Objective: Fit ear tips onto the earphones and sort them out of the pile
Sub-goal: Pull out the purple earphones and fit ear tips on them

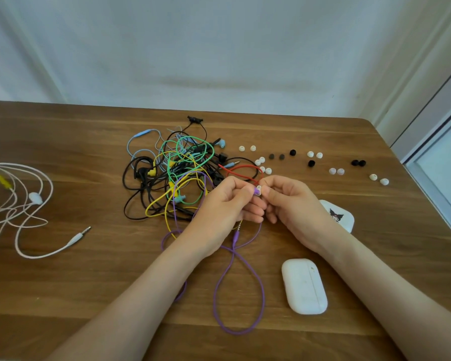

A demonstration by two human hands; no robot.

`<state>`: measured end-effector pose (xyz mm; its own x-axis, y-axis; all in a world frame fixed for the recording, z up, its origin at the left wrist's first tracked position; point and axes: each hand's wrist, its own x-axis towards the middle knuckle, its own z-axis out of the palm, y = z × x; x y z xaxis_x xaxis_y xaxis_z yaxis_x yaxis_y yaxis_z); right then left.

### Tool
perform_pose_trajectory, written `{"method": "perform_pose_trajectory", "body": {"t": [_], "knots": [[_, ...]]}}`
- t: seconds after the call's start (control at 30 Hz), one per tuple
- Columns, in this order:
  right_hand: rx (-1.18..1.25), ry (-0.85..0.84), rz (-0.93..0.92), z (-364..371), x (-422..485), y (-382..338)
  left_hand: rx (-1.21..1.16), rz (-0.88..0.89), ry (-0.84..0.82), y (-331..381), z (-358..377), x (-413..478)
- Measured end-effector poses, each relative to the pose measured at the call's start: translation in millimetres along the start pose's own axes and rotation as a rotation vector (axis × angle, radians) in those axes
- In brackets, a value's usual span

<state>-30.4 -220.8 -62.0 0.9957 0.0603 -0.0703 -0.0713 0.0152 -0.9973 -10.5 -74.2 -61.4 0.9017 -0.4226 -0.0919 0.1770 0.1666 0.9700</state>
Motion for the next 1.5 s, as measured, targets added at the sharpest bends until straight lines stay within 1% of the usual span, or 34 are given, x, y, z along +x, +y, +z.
{"method": "perform_pose_trajectory", "body": {"t": [0.27, 0.5, 0.77, 1.03, 1.2, 1.4, 1.5], "knots": [[0.075, -0.044, 0.038, -1.5, -0.4, -3.5, -0.026, -0.023, 0.022, 3.3, 5.1, -0.3], [0.058, -0.035, 0.029, -2.2, -0.2, -0.7, 0.001, 0.004, 0.034, 0.7, 4.6, 0.2], [0.032, 0.014, 0.031, -0.4, -0.6, 0.7, 0.173, 0.091, 0.048, -2.1, 3.8, -2.3], [0.088, 0.019, 0.024, 3.5, -1.7, -0.8, 0.474, 0.230, 0.157, -8.4, 5.6, 1.0], [0.061, 0.071, 0.023, 4.3, -1.6, 2.4, 0.559, 0.272, 0.193, -10.7, 7.4, 1.9], [-0.109, 0.222, -0.043, 16.9, -3.8, 3.8, 0.617, 0.290, 0.203, -11.2, 7.6, 0.9], [-0.137, 0.275, -0.059, 20.1, -4.7, 4.4, 0.567, 0.271, 0.176, -11.4, 5.7, 0.9]]}}
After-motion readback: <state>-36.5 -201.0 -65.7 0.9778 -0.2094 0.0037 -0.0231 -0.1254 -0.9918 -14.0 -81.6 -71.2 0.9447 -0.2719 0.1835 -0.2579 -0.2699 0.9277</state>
